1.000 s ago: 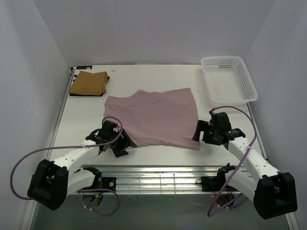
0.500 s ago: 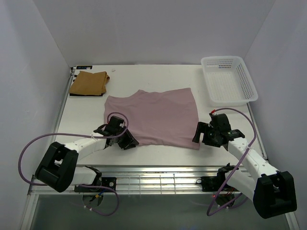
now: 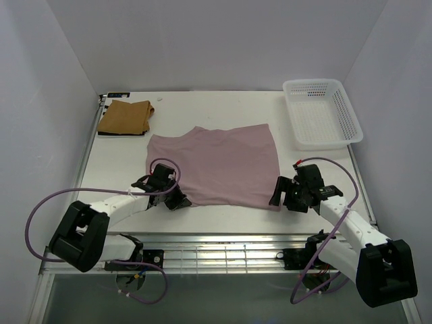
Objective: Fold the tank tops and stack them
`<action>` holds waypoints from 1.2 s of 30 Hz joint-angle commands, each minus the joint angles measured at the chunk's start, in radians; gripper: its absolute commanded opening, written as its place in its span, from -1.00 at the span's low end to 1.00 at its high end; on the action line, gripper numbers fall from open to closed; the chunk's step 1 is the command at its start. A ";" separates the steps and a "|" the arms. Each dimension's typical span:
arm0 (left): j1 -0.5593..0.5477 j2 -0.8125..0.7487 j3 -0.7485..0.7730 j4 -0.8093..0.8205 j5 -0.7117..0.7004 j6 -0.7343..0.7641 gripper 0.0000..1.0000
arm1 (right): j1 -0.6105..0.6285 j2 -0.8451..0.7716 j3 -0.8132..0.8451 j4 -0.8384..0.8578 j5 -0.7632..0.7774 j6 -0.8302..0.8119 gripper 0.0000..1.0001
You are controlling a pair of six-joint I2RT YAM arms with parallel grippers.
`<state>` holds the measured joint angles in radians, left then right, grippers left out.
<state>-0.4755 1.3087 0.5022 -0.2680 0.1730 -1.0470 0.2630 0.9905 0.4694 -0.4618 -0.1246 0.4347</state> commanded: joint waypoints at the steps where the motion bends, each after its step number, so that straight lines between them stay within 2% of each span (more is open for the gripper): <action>1: -0.006 -0.048 -0.024 -0.060 -0.012 0.013 -1.00 | -0.002 0.013 -0.017 0.018 -0.032 0.018 0.70; 3: -0.006 -0.061 -0.024 -0.071 -0.010 0.010 -1.00 | -0.004 0.016 -0.028 0.021 -0.044 0.021 0.61; 7: -0.009 -0.071 -0.016 -0.086 -0.010 0.008 -1.00 | -0.004 0.020 -0.035 0.028 -0.056 0.030 0.23; 8: -0.009 -0.069 -0.014 -0.089 -0.009 0.010 -1.00 | -0.002 0.025 -0.035 0.031 -0.056 0.035 0.08; 12: -0.012 -0.055 -0.007 -0.100 -0.009 0.012 -1.00 | -0.002 0.052 -0.034 0.038 -0.067 0.041 -0.22; 13: -0.012 -0.051 -0.008 -0.100 -0.009 0.010 -1.00 | -0.002 0.057 -0.035 0.041 -0.075 0.041 -0.50; 15: -0.014 -0.048 -0.007 -0.102 -0.003 0.008 -1.00 | -0.002 0.071 -0.037 0.038 -0.096 0.042 -0.80; 16: -0.014 -0.049 -0.005 -0.103 0.002 0.007 -1.00 | -0.002 0.068 -0.035 0.034 -0.102 0.042 -0.84; 21: -0.014 -0.078 0.032 -0.161 0.036 0.022 -1.00 | -0.004 0.010 0.024 -0.058 -0.119 0.018 -0.85; 26: -0.014 -0.179 0.101 -0.334 0.038 0.082 -1.00 | -0.053 -0.076 0.147 -0.331 -0.041 -0.052 -0.85; 29: -0.014 -0.196 0.084 -0.341 0.072 0.093 -1.00 | -0.085 -0.087 0.129 -0.344 -0.023 -0.071 -0.85; 33: -0.015 -0.200 0.047 -0.369 0.111 0.110 -1.00 | -0.108 -0.064 0.094 -0.341 -0.130 -0.083 -0.85; 36: -0.015 -0.206 0.007 -0.372 0.131 0.119 -1.00 | -0.108 -0.058 0.077 -0.344 -0.147 -0.089 -0.85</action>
<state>-0.4877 1.1233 0.5423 -0.5861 0.2737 -0.9569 0.1596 0.9298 0.5617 -0.7597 -0.2268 0.3794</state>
